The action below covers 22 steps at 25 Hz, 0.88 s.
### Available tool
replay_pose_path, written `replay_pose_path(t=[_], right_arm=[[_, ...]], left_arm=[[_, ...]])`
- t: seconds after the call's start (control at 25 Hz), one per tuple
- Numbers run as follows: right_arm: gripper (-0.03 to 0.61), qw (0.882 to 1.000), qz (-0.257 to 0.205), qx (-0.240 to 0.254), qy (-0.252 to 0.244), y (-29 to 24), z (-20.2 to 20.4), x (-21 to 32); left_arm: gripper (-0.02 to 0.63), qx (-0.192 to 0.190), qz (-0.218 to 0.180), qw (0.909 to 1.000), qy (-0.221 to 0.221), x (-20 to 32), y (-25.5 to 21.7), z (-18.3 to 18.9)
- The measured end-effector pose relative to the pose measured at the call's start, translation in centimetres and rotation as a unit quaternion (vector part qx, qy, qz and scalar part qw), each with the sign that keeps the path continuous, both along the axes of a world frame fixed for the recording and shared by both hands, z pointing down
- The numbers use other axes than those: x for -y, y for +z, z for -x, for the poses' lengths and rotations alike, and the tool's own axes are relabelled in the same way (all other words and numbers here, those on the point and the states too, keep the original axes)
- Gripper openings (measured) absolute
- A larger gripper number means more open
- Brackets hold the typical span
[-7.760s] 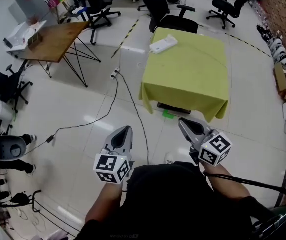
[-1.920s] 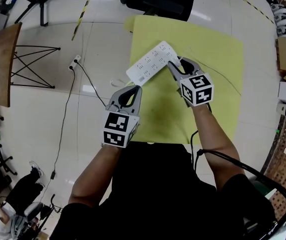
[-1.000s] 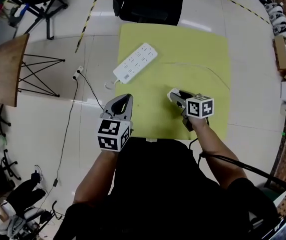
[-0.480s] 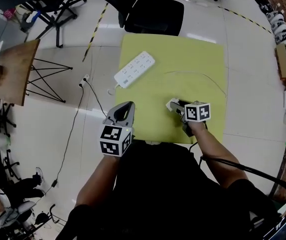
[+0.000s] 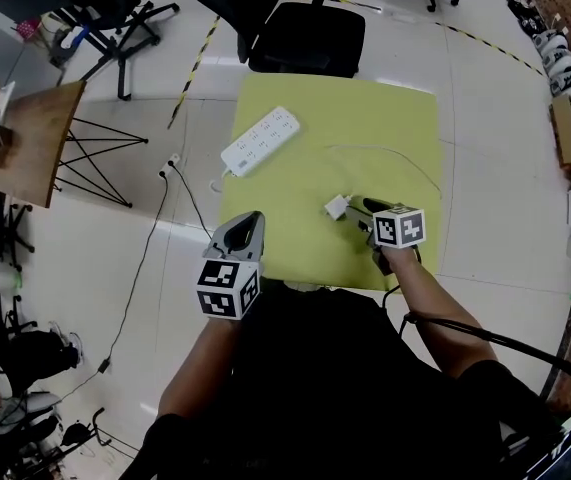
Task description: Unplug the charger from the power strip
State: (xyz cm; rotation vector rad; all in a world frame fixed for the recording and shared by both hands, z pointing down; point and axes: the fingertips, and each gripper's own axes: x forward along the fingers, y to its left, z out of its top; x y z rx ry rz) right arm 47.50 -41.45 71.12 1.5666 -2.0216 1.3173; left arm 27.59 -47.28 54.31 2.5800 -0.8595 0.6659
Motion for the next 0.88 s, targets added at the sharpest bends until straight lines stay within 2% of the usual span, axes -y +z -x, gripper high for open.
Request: replay_pose_path(t=[0.24, 0.44, 0.52, 0.56, 0.68, 0.76, 0.88], right_arm=[[0.213, 0.997, -0.059, 0.03, 0.025, -5.1, -1.0, -1.5], [0.096, 0.986, -0.147, 0.052, 0.054, -11.8, -0.3, -2.5], [0.028, 0.979, -0.174, 0.084, 0.064, -14.0, 0.6, -2.9], [0.003, 0.973, -0.184, 0.12, 0.07, -14.8, 1.3, -3.1], [0.002, 0.943, -0.203, 0.241, 0.106, -16.5, 3.3, -3.6], [0.002, 0.931, -0.218, 0.265, 0.123, -17.5, 4.2, -3.9], [0.002, 0.932, -0.235, 0.249, 0.122, -19.0, 7.3, -4.6]], left_arm=[[0.006, 0.0, -0.002, 1.0, 0.006, -0.7, -0.2, -0.2], [0.006, -0.011, -0.007, 0.9993, 0.036, -1.1, -1.4, -0.7], [0.006, -0.02, -0.015, 0.9984, 0.05, -1.2, -2.4, -0.6], [0.006, -0.025, -0.019, 0.998, 0.055, -1.3, -3.0, -0.4], [0.006, -0.041, -0.026, 0.9966, 0.066, -1.4, -4.5, 1.0], [0.006, -0.05, -0.028, 0.9958, 0.072, -1.3, -5.5, 2.2], [0.006, -0.06, -0.03, 0.9947, 0.077, -1.7, -6.5, 5.4]])
